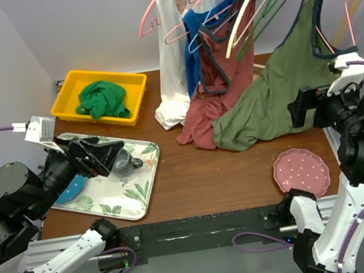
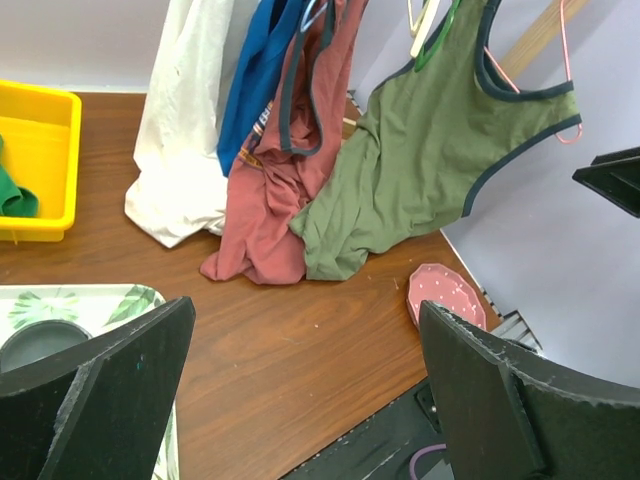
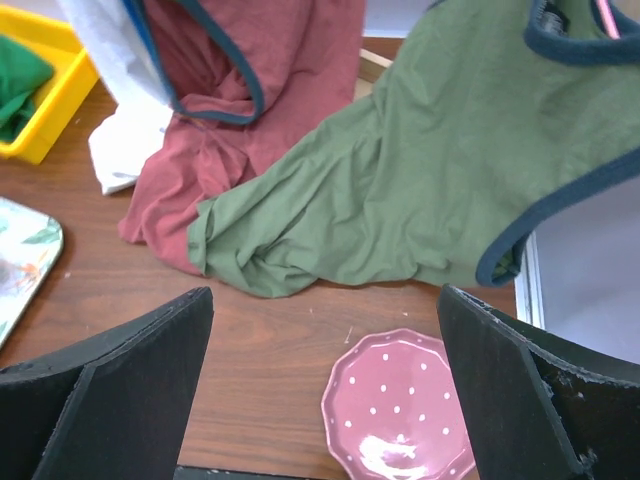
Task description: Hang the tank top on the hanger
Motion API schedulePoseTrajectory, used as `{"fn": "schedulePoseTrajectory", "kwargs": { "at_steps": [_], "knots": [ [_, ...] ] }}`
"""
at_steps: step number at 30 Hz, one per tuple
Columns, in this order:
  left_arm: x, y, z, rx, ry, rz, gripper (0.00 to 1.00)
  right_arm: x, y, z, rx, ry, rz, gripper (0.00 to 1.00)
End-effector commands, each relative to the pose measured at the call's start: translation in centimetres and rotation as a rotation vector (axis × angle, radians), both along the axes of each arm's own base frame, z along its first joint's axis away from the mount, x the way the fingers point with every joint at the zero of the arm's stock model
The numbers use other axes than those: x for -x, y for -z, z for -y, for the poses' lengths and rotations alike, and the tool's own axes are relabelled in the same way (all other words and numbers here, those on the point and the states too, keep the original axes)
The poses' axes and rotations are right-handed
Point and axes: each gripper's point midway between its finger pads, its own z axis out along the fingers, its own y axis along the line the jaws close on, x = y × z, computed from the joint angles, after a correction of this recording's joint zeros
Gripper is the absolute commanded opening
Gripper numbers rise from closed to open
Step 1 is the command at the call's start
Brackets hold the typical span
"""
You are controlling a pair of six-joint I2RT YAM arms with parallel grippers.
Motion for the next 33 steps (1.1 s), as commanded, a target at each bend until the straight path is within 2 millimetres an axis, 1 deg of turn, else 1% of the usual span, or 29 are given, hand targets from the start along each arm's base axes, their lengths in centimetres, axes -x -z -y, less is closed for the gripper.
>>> {"fn": "schedulePoseTrajectory", "kwargs": {
  "at_steps": [1, 2, 3, 4, 5, 7, 9, 10, 11, 12, 14, 15, 16, 17, 18, 19, 20, 21, 23, 24, 25, 26, 27, 28, 29, 30, 31, 32, 33],
  "knots": [
    [-1.2, 0.1, 1.9, 0.006, 0.034, 0.002, 1.00, 0.3, -0.6, -3.6, 0.077, -0.292, 0.051, 0.99],
    [-1.5, 0.5, 2.1, 0.001, 0.034, -0.003, 1.00, 0.9, -0.1, -4.5, 0.111, -0.375, 0.044, 0.99],
    [-1.7, 0.8, 2.3, -0.003, 0.034, -0.006, 1.00, 1.1, 0.0, -5.2, 0.099, -0.429, 0.042, 0.99],
    [-1.9, 0.8, 2.5, -0.002, 0.034, 0.000, 1.00, 1.5, 0.0, -6.7, 0.057, -0.520, 0.054, 0.99],
    [-2.2, 1.2, 2.7, -0.008, 0.033, -0.005, 1.00, 1.9, 0.7, -7.1, 0.046, -0.561, 0.029, 0.99],
    [-3.0, 1.6, 2.9, -0.019, 0.009, -0.008, 1.00, 1.5, 1.4, -7.7, -0.027, -0.610, -0.004, 0.99],
    [-4.3, 2.7, 3.3, -0.044, -0.021, -0.024, 1.00, 1.3, 3.2, -7.9, -0.087, -0.646, -0.060, 0.99],
    [-5.3, 3.8, 3.4, -0.068, -0.053, -0.043, 1.00, 0.9, 4.3, -7.8, -0.126, -0.655, -0.094, 0.99],
    [-5.9, 4.4, 3.8, -0.084, -0.062, -0.058, 1.00, 0.7, 4.7, -7.8, -0.130, -0.668, -0.099, 0.99],
    [-7.5, 5.9, 4.8, -0.133, -0.073, -0.096, 1.00, 0.5, 5.2, -7.7, -0.136, -0.673, -0.108, 0.99],
    [-9.5, 7.4, 5.3, -0.177, -0.108, -0.139, 1.00, 0.0, 6.4, -7.5, -0.157, -0.682, -0.138, 0.99],
    [-11.6, 8.3, 5.4, -0.189, -0.134, -0.165, 1.00, -0.2, 6.7, -7.4, -0.163, -0.687, -0.146, 0.98],
    [-12.9, 9.2, 5.1, -0.188, -0.151, -0.183, 1.00, -0.5, 7.4, -7.3, -0.179, -0.689, -0.166, 0.98],
    [-14.2, 9.6, 4.7, -0.173, -0.168, -0.194, 1.00, -0.9, 7.6, -7.1, -0.173, -0.691, -0.161, 0.99],
    [-16.7, 9.9, 3.4, -0.122, -0.206, -0.210, 1.00, -1.1, 7.8, -7.1, -0.172, -0.695, -0.161, 0.98],
    [-17.9, 11.0, 2.5, -0.108, -0.225, -0.237, 1.00, -1.4, 8.4, -7.1, -0.183, -0.697, -0.172, 0.99],
    [-19.0, 11.3, 1.7, -0.093, -0.254, -0.249, 1.00, -2.0, 8.5, -6.8, -0.172, -0.699, -0.162, 0.99],
    [-21.0, 12.8, 0.2, -0.090, -0.313, -0.296, 1.00, -2.1, 8.8, -6.9, -0.172, -0.713, -0.163, 0.99],
    [-23.0, 13.3, -1.3, -0.098, -0.385, -0.315, 1.00, -2.6, 9.5, -7.0, -0.178, -0.739, -0.163, 0.98],
    [-24.7, 14.8, -2.7, -0.112, -0.441, -0.357, 0.99, -2.8, 9.7, -7.2, -0.183, -0.752, -0.163, 0.99],
    [-25.8, 14.4, -3.4, -0.112, -0.471, -0.354, 0.98, -2.9, 10.2, -7.3, -0.190, -0.760, -0.174, 0.99],
    [-26.6, 14.8, -4.0, -0.116, -0.495, -0.366, 0.96, -3.3, 10.4, -7.3, -0.184, -0.763, -0.171, 0.99],
    [-28.2, 16.7, -5.6, -0.141, -0.548, -0.410, 0.95, -3.4, 10.8, -7.6, -0.174, -0.773, -0.186, 0.99],
    [-29.2, 16.3, -6.2, -0.140, -0.569, -0.406, 0.93, -3.8, 11.2, -7.7, -0.159, -0.778, -0.185, 0.99],
    [-30.1, 16.8, -6.7, -0.148, -0.581, -0.417, 0.90, -3.7, 11.6, -8.4, -0.162, -0.799, -0.203, 0.99],
    [-31.4, 18.8, -7.7, -0.174, -0.606, -0.460, 0.89, -3.7, 11.8, -8.7, -0.148, -0.802, -0.203, 0.99],
    [-32.5, 18.3, -8.2, -0.177, -0.621, -0.451, 0.87, -4.0, 12.4, -8.6, -0.132, -0.796, -0.208, 0.99],
    [-33.3, 18.8, -8.7, -0.191, -0.636, -0.461, 0.86, -3.9, 12.8, -9.0, -0.132, -0.806, -0.217, 0.99],
    [-34.3, 20.9, -9.6, -0.238, -0.662, -0.499, 0.85, -4.0, 13.0, -9.0, -0.127, -0.804, -0.222, 0.99]
  ]
}}
